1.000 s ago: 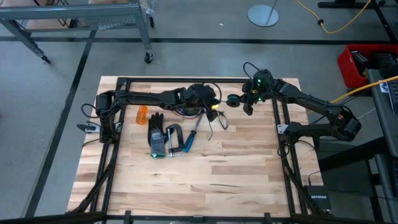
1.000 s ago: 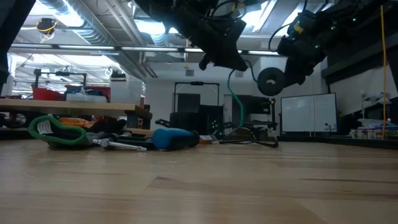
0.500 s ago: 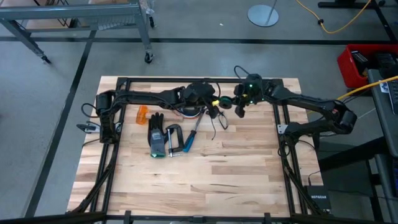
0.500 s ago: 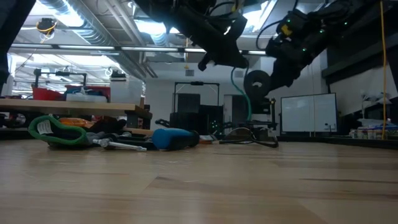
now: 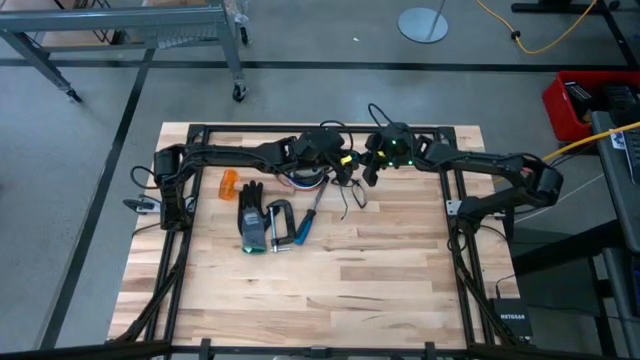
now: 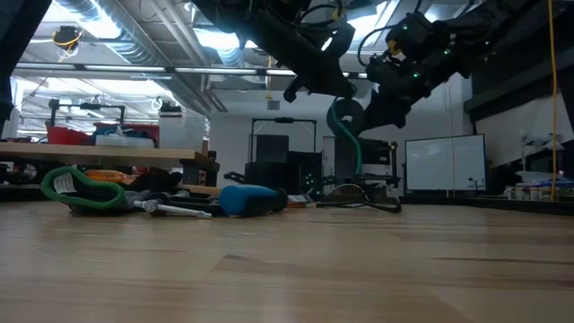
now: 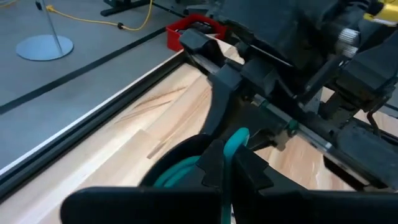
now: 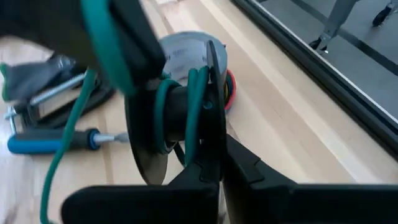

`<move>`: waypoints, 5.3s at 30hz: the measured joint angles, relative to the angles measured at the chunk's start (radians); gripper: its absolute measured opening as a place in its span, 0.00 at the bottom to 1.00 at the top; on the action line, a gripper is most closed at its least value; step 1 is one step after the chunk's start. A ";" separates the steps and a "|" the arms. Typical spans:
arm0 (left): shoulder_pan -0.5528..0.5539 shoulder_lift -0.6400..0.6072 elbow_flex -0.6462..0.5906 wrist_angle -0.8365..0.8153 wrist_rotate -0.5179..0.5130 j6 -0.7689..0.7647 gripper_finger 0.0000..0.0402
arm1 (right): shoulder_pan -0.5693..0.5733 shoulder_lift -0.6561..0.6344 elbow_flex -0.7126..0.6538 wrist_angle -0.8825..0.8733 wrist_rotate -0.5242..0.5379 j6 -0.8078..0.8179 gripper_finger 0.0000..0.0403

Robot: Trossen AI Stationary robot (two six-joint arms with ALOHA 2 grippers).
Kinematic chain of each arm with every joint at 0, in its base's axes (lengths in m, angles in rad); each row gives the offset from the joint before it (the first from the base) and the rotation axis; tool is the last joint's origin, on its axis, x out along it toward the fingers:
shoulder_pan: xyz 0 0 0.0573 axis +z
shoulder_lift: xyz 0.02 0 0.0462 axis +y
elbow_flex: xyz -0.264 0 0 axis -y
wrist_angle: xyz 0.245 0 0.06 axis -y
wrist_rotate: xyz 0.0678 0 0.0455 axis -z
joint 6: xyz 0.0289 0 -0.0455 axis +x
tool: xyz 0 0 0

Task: Coil cords
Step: Coil the wire in the cable spool

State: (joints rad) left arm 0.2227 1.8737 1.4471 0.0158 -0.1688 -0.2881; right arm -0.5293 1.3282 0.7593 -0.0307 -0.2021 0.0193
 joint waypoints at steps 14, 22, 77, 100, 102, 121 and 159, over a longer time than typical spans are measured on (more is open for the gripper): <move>-0.004 -0.003 0.002 0.005 0.001 0.001 0.00 | 0.001 0.060 -0.002 0.215 0.029 0.175 0.01; -0.004 -0.003 0.002 0.003 0.002 0.014 0.00 | 0.001 0.060 -0.002 0.274 0.083 0.187 0.01; -0.045 0.000 0.000 -0.314 -0.061 0.143 0.00 | -0.213 -0.141 0.001 -0.053 -0.626 0.060 0.01; 0.016 -0.002 0.000 -0.236 0.000 0.114 0.00 | -0.112 -0.133 0.001 -0.335 -0.256 -0.123 0.01; 0.026 -0.002 0.000 -0.235 0.039 0.084 0.00 | -0.081 -0.132 0.001 -0.333 -0.172 -0.131 0.01; 0.051 -0.004 0.000 -0.164 0.130 -0.124 0.00 | 0.159 -0.113 0.000 -0.199 0.451 -0.160 0.01; -0.010 -0.004 0.001 -0.004 0.095 0.113 0.04 | 0.152 0.008 0.000 0.240 0.490 0.075 0.01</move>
State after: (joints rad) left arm 0.2123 1.8698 1.4479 0.0122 -0.0734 -0.1751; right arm -0.3771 1.3367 0.7593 0.2095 0.2878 0.0938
